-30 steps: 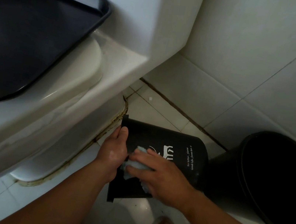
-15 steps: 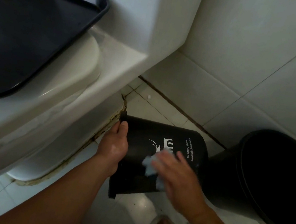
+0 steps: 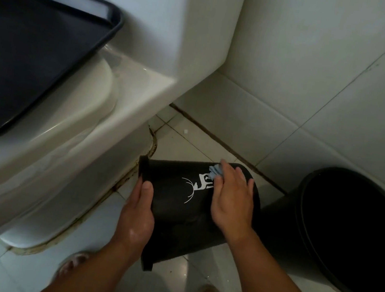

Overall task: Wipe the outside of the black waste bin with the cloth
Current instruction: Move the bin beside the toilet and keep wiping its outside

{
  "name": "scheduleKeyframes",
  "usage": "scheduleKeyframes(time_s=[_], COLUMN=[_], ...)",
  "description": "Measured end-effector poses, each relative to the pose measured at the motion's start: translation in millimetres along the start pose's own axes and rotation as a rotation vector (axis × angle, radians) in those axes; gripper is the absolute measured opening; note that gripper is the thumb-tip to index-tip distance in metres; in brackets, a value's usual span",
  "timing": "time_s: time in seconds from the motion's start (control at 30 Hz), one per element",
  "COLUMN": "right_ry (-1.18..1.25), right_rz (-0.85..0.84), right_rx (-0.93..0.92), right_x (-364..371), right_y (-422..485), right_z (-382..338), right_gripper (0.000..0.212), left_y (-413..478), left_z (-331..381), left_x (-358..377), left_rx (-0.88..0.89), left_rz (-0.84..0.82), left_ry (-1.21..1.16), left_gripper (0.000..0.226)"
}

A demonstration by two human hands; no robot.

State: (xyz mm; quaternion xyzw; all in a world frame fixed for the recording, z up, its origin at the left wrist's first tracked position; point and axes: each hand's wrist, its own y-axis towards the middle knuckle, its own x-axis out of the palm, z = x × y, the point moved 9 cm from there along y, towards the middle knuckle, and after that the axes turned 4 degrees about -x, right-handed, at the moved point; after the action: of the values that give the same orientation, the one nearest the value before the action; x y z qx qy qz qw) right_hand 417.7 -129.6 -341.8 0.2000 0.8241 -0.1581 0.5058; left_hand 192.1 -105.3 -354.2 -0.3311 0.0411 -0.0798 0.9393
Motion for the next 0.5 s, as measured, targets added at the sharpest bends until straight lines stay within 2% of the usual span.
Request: scheduleKeyframes(time_s=[0.07, 0.23, 0.33, 0.4, 0.5], right_ry=[0.019, 0.014, -0.096, -0.218, -0.255], right_rz=[-0.014, -0.073, -0.119, -0.068, 0.062], right_rx=[-0.081, -0.484, -0.684, -0.605, -0.156], right_x=[2, 26, 43, 39, 7], right_y=[-6, -76, -104, -86, -48], right_z=[-26, -103, -102, -65, 18], right_gripper=[0.044, 0.051, 0.06, 0.059, 0.054], left_y=[6, 20, 27, 30, 27], left_z=[3, 5, -2, -5, 1], left_x=[-6, -14, -19, -19, -21], left_rx=[0.003, -0.042, -0.058, -0.057, 0.001], left_rz=[0.044, 0.051, 0.084, 0.079, 0.125], left_ry=[0.014, 0.016, -0.016, -0.003, 0.024], left_gripper=[0.043, 0.04, 0.04, 0.046, 0.047])
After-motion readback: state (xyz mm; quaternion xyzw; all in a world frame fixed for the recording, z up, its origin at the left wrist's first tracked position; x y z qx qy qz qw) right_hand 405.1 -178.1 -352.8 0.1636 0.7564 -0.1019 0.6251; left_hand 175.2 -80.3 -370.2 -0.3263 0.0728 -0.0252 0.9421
